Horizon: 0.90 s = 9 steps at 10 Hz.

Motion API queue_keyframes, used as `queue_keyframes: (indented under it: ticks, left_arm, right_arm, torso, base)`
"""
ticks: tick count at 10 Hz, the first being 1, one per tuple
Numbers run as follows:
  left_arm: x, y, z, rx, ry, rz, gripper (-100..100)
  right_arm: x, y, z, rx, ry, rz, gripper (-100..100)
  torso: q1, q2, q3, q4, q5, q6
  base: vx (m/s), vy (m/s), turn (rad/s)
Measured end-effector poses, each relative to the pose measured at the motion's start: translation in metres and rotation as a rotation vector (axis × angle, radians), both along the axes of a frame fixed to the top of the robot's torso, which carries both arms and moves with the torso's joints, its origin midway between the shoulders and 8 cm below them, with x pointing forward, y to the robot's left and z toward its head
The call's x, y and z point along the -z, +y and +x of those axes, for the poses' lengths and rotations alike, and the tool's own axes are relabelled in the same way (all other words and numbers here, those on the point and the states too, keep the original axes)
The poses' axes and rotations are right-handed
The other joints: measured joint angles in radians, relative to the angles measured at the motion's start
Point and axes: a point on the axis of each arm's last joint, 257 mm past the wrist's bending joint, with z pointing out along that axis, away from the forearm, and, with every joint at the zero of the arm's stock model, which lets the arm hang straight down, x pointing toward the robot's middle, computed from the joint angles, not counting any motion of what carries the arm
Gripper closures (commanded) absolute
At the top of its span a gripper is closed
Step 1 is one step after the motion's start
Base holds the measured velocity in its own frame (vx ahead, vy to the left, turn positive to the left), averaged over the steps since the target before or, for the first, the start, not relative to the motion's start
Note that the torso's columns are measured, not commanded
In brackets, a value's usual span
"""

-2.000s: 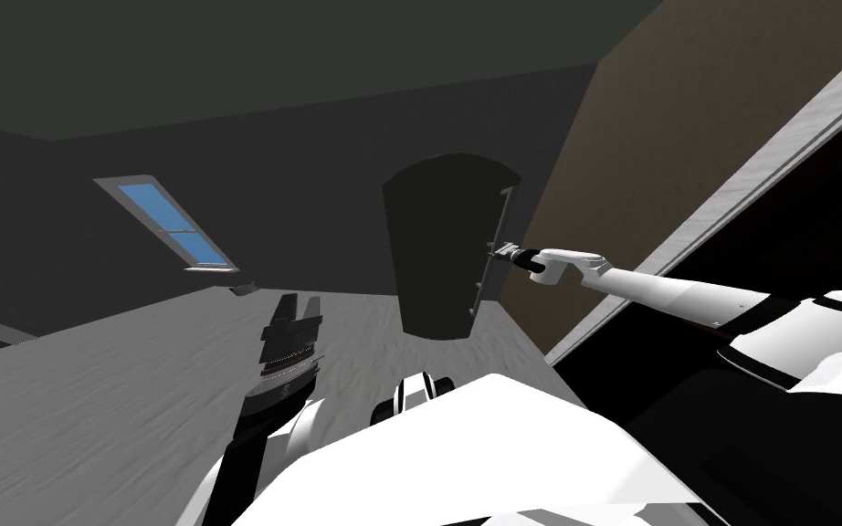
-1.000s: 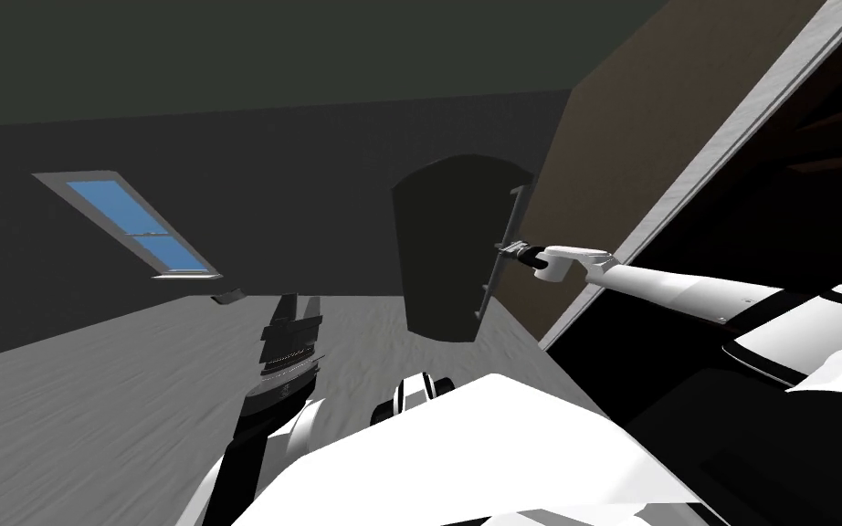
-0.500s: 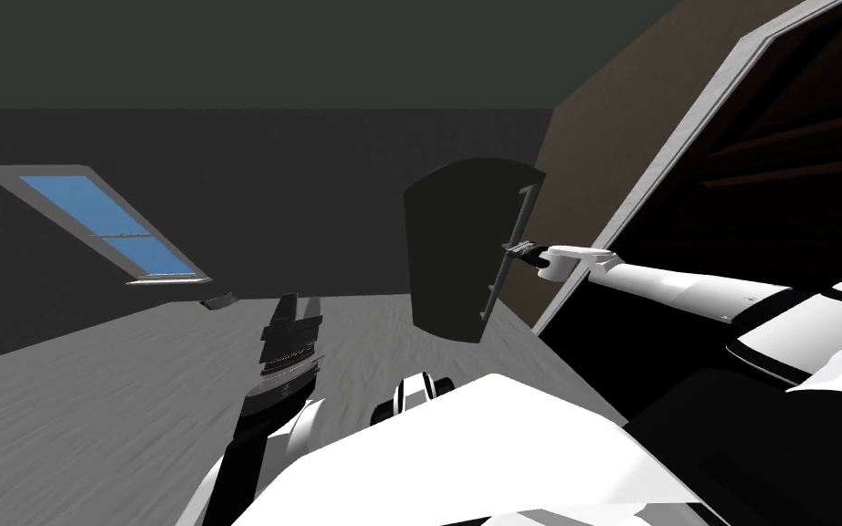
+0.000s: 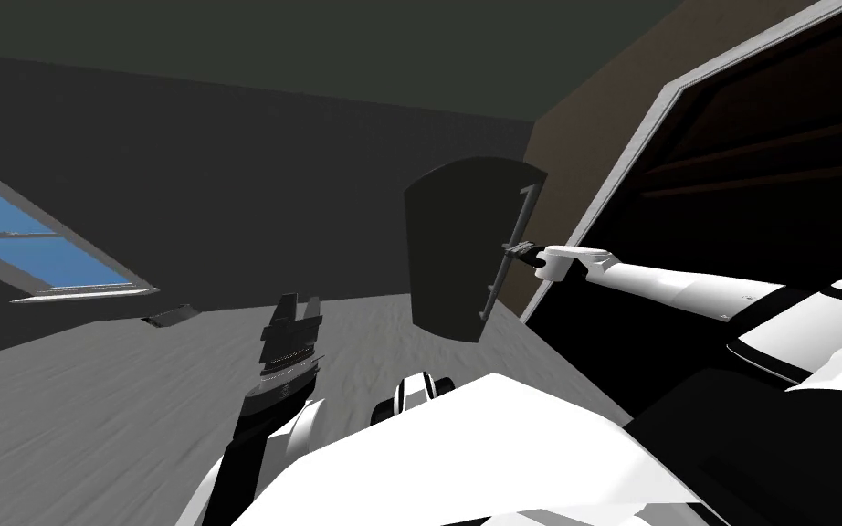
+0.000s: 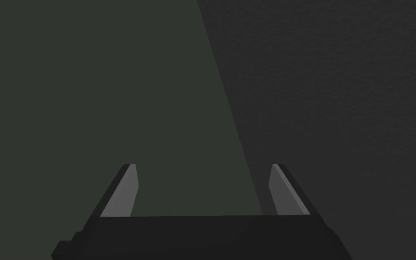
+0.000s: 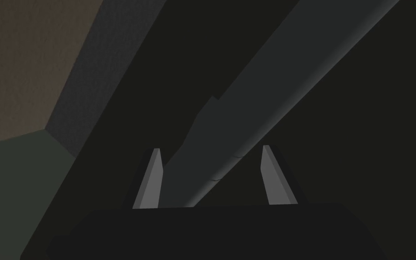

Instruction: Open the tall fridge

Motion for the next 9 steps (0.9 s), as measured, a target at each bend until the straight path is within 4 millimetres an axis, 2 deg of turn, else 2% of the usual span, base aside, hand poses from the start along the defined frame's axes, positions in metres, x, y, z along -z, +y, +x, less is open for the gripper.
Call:
queue_keyframes:
  ticks: [1,3,4,5,6,7,8,9]
  left_arm:
    - [0.0,0.0,0.0,0.0,0.0,0.0,0]
    - [0.0,0.0,0.0,0.0,0.0,0.0,0]
    - [0.0,0.0,0.0,0.0,0.0,0.0,0]
    - [0.0,0.0,0.0,0.0,0.0,0.0,0]
    - [0.0,0.0,0.0,0.0,0.0,0.0,0]
    - [0.0,0.0,0.0,0.0,0.0,0.0,0]
    - [0.0,0.0,0.0,0.0,0.0,0.0,0]
    - [0.0,0.0,0.0,0.0,0.0,0.0,0]
  right_arm:
    - [0.0,0.009,0.003,-0.01,-0.004,0.001,100]
    - [-0.006,0.031,0.009,-0.034,-0.009,-0.002,100]
    - [-0.007,0.04,0.011,-0.041,-0.01,-0.002,100]
    - [-0.006,0.049,0.012,-0.052,-0.008,-0.003,100]
    - [-0.007,0.062,0.014,-0.071,-0.008,-0.004,100]
    - [-0.006,0.075,0.016,-0.084,-0.007,-0.002,100]
    - [-0.005,0.087,0.019,-0.096,-0.006,-0.001,100]
    - [-0.005,0.099,0.018,-0.109,-0.007,-0.003,100]
  torso:
    - [-0.001,0.004,0.003,-0.001,-0.002,-0.007]
    - [0.001,0.009,0.006,0.001,-0.002,0.003]
    - [0.001,0.011,0.008,0.001,-0.003,-0.003]
    - [0.003,0.009,0.006,-0.001,-0.003,-0.007]
    - [0.004,0.006,0.005,0.001,-0.002,0.003]
    - [0.002,0.007,0.005,0.002,-0.002,0.003]
    - [0.001,0.007,0.005,0.0,-0.002,-0.004]
    - [0.003,0.006,0.004,0.001,-0.002,0.001]
  base:
    - [0.115,0.014,-0.339]
    - [0.085,0.043,-0.221]
    - [0.0,0.0,0.0]
    - [0.058,0.044,-0.316]
    - [0.09,0.077,-0.332]
    - [0.052,0.042,-0.155]
    - [0.091,0.077,-0.314]
    - [0.099,0.079,-0.329]
